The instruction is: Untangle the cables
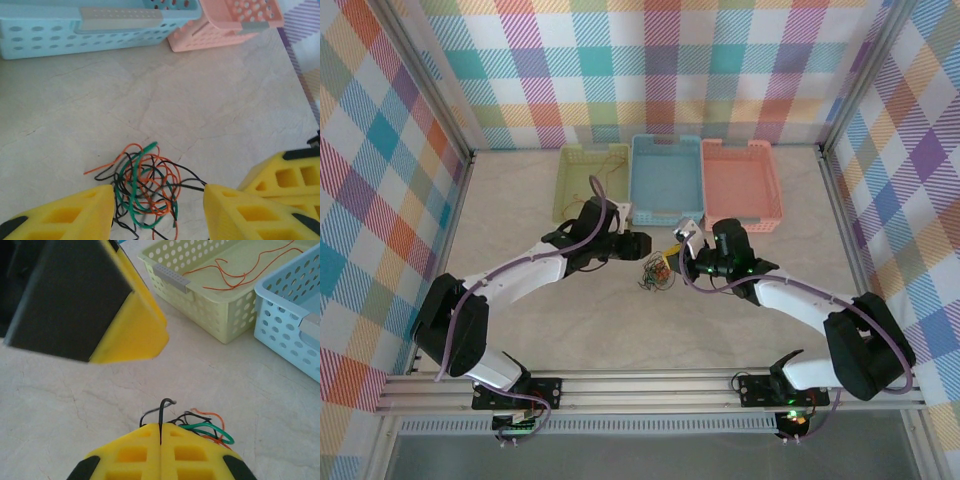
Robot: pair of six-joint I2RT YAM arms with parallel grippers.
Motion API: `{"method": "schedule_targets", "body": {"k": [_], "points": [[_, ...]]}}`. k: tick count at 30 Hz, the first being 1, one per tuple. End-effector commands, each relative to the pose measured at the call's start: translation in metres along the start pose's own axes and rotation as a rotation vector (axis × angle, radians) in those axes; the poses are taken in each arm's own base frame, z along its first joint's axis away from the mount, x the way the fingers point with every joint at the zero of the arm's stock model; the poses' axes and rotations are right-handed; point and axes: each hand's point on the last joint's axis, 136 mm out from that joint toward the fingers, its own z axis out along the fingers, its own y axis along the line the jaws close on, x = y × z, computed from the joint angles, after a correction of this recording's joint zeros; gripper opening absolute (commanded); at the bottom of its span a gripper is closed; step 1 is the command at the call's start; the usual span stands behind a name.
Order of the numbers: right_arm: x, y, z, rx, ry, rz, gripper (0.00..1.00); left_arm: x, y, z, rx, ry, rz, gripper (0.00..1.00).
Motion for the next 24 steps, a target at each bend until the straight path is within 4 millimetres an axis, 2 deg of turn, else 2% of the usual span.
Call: {"method": "schedule_targets", "body": {"k": [1,10,13,22,24], "points": [[-0.006,0.004,0.003,-0.036,-0.025,0.010,0.00,-0.002,-0.010,-0.001,-0.008,0.017,0.114,0.51],[-0.006,-0.008,0.001,-0.029,-0.032,0.068,0.00,0.011,-0.015,0.013,0.012,0.078,0.165,0.51],[-0.006,-0.011,-0.001,-0.038,-0.042,0.094,0.00,0.013,-0.012,0.017,-0.016,0.096,0.172,0.51],[-0.007,-0.010,-0.001,-0.077,-0.048,0.114,0.00,0.022,-0.020,0.027,0.011,0.150,0.178,0.51],[-0.008,-0.008,-0.002,-0.087,-0.055,0.115,0.00,0.030,-0.017,0.031,-0.019,0.198,0.165,0.53]]}}
